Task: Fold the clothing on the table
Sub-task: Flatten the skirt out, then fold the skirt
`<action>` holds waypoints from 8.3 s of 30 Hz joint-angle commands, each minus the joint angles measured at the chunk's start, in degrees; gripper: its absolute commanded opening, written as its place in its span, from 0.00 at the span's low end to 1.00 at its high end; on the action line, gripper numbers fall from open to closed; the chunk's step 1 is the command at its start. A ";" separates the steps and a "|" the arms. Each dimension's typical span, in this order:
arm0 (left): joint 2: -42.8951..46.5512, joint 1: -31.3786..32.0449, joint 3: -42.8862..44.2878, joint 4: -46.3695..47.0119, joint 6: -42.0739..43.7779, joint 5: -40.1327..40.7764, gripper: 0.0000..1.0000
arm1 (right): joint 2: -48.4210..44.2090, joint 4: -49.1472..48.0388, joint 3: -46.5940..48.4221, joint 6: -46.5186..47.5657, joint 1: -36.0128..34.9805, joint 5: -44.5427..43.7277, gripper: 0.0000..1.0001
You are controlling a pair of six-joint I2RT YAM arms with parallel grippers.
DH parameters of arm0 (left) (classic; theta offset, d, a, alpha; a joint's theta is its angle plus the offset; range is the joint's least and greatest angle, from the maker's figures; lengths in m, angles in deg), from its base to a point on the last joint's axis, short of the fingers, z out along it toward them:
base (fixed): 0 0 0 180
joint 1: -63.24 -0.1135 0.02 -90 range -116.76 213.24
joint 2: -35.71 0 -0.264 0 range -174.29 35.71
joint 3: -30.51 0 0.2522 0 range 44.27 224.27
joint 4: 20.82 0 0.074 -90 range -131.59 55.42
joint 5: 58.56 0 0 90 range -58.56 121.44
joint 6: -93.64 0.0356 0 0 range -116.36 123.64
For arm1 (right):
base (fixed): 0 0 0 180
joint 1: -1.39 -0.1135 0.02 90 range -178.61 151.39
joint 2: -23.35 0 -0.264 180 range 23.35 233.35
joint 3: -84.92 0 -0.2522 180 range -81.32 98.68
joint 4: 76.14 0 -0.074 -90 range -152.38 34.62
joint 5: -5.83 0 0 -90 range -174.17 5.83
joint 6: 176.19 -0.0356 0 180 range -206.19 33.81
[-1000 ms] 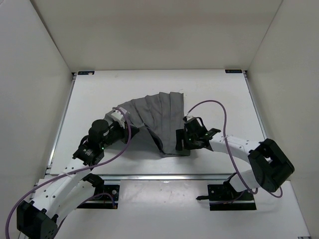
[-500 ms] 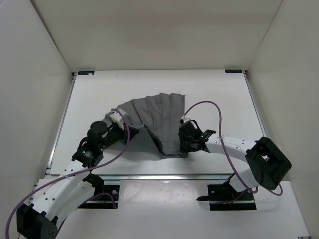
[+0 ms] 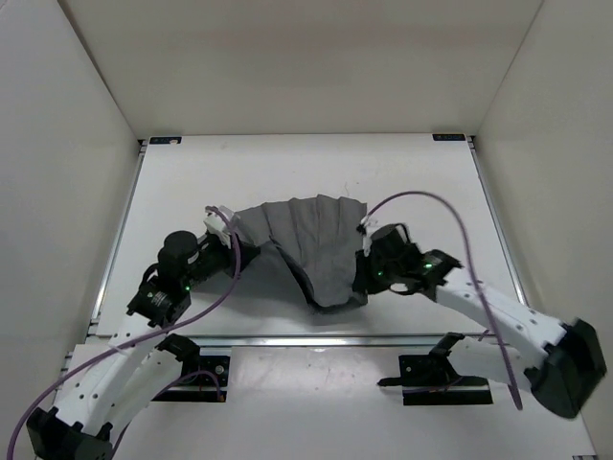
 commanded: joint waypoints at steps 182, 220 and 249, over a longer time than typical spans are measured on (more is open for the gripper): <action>-3.14 -13.21 -10.91 12.99 -25.36 12.31 0.00 | 49.54 -19.94 30.71 10.54 21.63 32.69 0.00; 4.68 -12.86 -16.00 5.71 -22.73 14.51 0.00 | 5.53 -21.96 0.15 18.81 22.16 23.92 0.00; -12.70 -18.48 1.30 16.82 -21.94 18.20 0.00 | 13.57 -26.35 18.30 11.60 30.93 33.14 0.01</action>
